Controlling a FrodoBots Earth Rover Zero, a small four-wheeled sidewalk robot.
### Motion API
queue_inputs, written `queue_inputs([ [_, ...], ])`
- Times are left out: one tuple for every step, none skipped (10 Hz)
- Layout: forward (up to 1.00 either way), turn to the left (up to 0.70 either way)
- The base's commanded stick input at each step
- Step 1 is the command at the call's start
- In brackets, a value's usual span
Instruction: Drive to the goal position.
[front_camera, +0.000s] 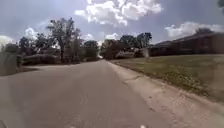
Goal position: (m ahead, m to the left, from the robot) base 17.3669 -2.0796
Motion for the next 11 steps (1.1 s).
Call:
queue_inputs([
  [0.70, 0.00],
  [0.70, 0.00],
  [0.70, 0.00],
  [0.70, 0.00],
  [0.70, 0.00],
  [0.70, 0.00],
  [0.70, 0.00],
  [0.70, 0.00],
  [0.70, 0.00],
  [0.70, 0.00],
  [0.70, 0.00],
])
